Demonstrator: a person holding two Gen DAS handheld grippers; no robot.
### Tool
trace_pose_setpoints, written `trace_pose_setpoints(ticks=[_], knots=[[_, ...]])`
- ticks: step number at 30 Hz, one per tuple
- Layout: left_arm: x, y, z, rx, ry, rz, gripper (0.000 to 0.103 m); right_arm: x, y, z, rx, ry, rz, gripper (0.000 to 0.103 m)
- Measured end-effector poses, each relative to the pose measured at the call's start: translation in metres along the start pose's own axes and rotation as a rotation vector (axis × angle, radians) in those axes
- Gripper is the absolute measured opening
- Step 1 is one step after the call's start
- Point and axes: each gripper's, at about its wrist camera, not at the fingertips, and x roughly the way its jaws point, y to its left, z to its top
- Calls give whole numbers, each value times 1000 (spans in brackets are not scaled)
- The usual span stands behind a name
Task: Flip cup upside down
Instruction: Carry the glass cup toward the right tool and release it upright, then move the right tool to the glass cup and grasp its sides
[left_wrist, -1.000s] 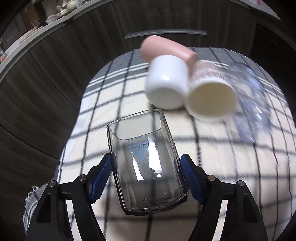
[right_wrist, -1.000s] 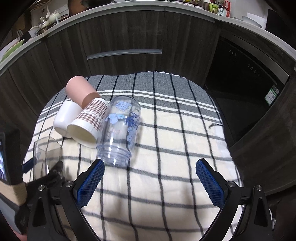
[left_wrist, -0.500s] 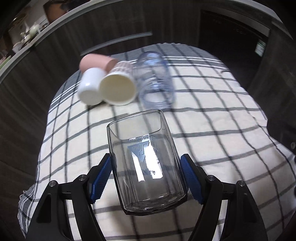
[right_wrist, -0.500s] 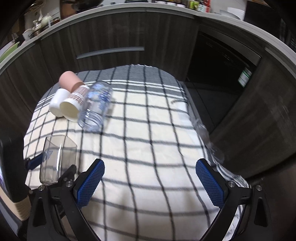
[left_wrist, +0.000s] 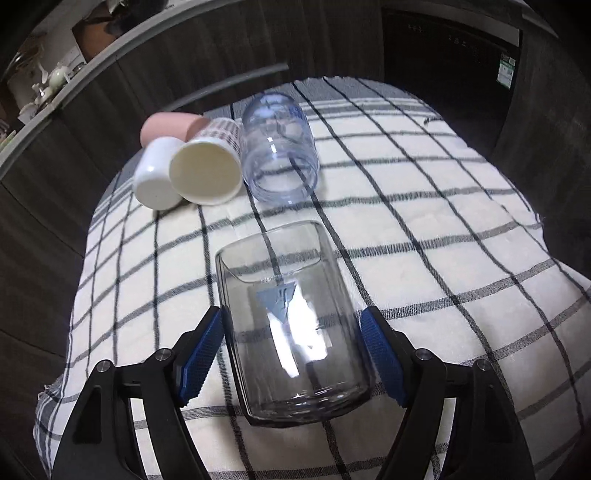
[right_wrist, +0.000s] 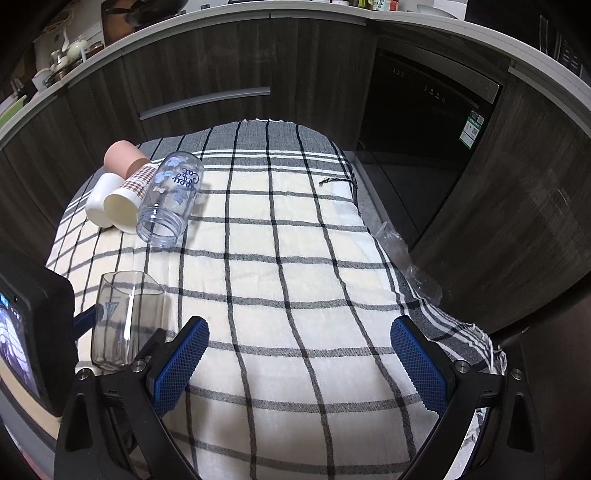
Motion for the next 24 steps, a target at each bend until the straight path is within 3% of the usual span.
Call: trace_pose_setpoints(ticks=[2,9,14,19,24], knots=[[-7,1,1,7,-23,9,91,-2,0,1,-1,-4,1,100],[-44,25,-6,-11,-49,14,93,-20,9,7,-2,-38,22,100],[-71,72,-25,-105,-74,78,96,-37,35,8,8,-109,59,100],[-85,118,-44,-222,-75,136,96,-38,71,10,-17,-126,110,100],[-88,153,-62,-316,-86,182,97,-33,113,5,-84,-132,95,100]])
